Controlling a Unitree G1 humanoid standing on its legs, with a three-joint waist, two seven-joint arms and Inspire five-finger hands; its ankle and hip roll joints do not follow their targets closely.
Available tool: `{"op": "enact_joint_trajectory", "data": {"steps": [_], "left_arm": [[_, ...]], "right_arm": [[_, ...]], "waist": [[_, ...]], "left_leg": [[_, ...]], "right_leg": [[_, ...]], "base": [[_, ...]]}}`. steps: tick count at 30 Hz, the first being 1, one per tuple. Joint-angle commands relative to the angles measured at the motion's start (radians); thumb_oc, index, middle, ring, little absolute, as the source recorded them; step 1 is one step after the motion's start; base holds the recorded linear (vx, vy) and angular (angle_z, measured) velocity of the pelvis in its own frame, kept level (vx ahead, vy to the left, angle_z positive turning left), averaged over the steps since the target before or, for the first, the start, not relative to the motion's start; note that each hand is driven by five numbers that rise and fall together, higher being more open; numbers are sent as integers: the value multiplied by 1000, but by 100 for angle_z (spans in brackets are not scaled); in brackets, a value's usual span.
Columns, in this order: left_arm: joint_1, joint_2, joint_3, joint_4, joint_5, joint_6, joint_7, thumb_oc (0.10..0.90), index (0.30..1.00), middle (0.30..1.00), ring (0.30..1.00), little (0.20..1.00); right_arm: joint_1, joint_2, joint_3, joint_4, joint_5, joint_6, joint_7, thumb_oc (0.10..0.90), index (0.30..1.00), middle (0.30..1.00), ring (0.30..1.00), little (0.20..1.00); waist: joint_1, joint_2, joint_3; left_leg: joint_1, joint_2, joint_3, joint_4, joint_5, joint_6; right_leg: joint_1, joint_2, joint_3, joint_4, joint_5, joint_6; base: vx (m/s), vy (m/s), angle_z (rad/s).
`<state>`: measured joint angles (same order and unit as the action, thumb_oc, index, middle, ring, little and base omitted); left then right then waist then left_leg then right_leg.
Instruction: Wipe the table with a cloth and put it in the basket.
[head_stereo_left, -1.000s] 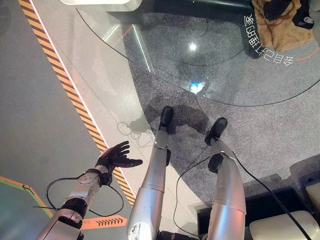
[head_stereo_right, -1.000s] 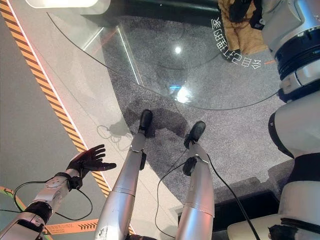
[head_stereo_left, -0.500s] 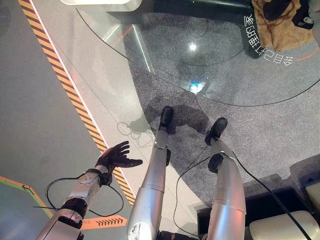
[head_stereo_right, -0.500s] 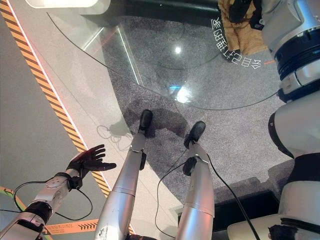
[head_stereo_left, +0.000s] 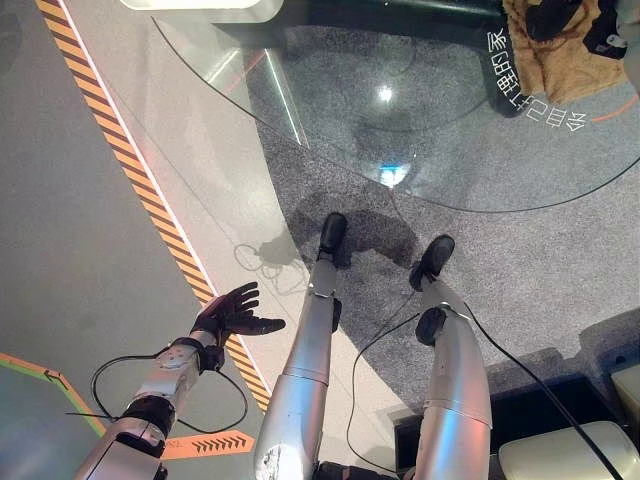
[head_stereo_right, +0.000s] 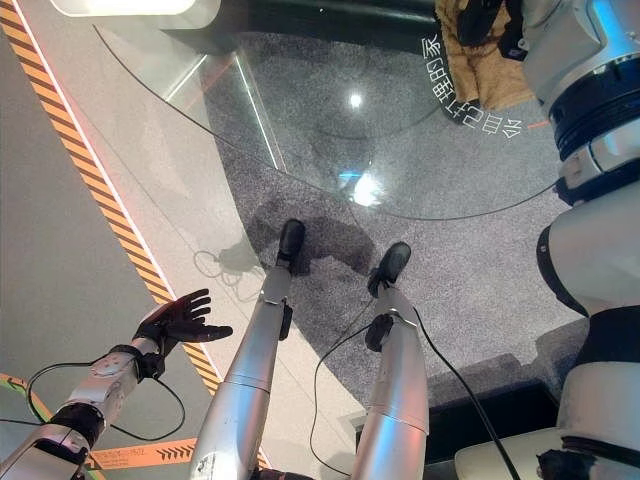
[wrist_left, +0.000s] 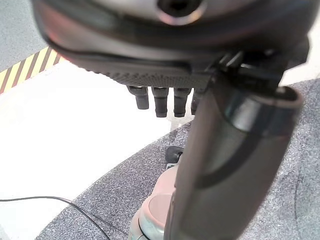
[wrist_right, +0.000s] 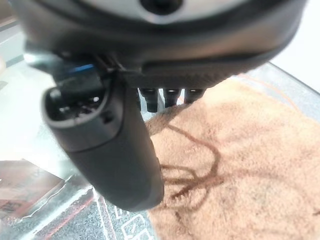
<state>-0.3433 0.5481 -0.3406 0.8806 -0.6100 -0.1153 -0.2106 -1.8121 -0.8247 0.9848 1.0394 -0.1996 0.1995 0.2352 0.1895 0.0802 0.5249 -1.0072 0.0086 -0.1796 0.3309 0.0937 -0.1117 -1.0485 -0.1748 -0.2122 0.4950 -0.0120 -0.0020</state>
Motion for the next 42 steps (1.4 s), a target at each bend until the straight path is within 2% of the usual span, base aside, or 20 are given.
{"op": "enact_joint_trajectory", "data": {"steps": [1,36,42], "left_arm": [[125,55,35,0,11,6,-1,800,900,900,900,900],[113,63,35,4,7,6,-9,800,900,900,900,900],[118,53,30,-4,4,3,3,800,900,900,900,900]], "right_arm": [[37,-39,78,-21,0,-1,66,100,300,300,300,200],[36,-38,84,-24,-8,-5,52,100,300,300,300,200],[39,-39,69,-31,-6,8,-46,100,300,300,300,200]], "waist": [[15,5,-5],[13,4,-5],[12,4,-5]], "left_leg": [[0,-17,74,27,-28,77],[2,-15,74,21,-26,76],[4,-16,72,20,-25,75]], "right_leg": [[54,18,25,-57,9,25],[57,19,25,-67,12,28],[60,20,29,-68,14,30]], "base": [[0,0,0],[0,0,0],[0,0,0]]}}
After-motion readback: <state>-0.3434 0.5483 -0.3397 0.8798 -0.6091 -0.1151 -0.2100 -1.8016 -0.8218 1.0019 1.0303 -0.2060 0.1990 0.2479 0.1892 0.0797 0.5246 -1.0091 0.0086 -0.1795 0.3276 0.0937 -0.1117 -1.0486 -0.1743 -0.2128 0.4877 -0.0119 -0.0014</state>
